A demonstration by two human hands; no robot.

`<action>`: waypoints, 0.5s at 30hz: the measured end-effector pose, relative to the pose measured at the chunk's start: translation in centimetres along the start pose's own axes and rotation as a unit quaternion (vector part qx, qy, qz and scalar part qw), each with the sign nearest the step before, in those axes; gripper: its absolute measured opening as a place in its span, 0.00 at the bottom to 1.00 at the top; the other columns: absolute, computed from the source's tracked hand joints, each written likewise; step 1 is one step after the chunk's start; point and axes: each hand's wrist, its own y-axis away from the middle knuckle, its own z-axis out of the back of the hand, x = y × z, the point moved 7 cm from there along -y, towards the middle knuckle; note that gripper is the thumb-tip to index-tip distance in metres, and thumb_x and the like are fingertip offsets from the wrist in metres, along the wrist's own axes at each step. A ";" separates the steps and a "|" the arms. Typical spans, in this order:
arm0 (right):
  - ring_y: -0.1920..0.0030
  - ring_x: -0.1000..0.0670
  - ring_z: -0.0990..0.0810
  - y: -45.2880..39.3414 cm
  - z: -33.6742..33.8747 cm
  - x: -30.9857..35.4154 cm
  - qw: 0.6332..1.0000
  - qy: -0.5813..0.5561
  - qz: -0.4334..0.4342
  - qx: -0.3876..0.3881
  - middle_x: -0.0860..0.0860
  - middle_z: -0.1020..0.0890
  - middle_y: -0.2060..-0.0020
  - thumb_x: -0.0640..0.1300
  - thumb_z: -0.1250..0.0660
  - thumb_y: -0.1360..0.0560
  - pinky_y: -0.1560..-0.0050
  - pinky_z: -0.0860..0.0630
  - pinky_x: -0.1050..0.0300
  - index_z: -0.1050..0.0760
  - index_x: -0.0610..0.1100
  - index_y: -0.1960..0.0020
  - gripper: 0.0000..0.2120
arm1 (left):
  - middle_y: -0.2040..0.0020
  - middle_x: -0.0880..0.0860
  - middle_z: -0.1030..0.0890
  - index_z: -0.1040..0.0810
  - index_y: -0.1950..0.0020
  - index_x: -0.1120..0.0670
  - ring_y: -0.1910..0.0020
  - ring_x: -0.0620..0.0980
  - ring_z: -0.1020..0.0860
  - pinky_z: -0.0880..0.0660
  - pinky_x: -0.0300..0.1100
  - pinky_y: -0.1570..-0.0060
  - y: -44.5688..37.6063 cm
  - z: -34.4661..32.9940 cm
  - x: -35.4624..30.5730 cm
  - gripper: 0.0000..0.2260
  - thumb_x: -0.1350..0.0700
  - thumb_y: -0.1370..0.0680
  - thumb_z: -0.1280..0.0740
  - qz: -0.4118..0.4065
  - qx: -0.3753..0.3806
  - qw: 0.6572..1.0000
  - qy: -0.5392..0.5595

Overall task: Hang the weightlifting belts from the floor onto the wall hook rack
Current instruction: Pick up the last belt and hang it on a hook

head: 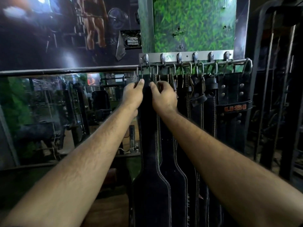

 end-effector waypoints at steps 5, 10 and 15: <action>0.59 0.51 0.14 1.8 -0.9 -4.5 0.996 -0.074 -0.003 0.042 0.52 0.13 0.61 0.56 0.28 0.25 0.55 0.16 0.45 0.17 0.47 0.53 0.12 | 0.53 0.59 0.16 0.21 0.54 0.59 0.56 0.53 0.17 0.17 0.51 0.49 1.5 0.2 2.3 0.20 0.42 0.29 0.25 0.003 0.033 0.998 0.050; 0.72 0.51 0.24 1.8 -0.2 -5.6 0.989 -0.124 0.023 0.073 0.48 0.20 0.72 0.54 0.26 0.25 0.70 0.25 0.50 0.23 0.44 0.66 0.18 | 0.56 0.61 0.18 0.19 0.54 0.60 0.55 0.55 0.19 0.19 0.56 0.49 3.1 -0.3 2.7 0.14 0.48 0.26 0.26 -0.019 0.043 0.997 0.064; 0.71 0.48 0.35 4.4 -1.4 -10.8 0.984 -0.116 -0.002 0.137 0.46 0.32 0.71 0.55 0.25 0.25 0.72 0.38 0.53 0.32 0.44 0.66 0.22 | 0.72 0.49 0.24 0.31 0.67 0.57 0.71 0.41 0.25 0.27 0.36 0.68 6.6 -0.5 8.0 0.18 0.55 0.22 0.27 -0.006 0.033 0.999 0.012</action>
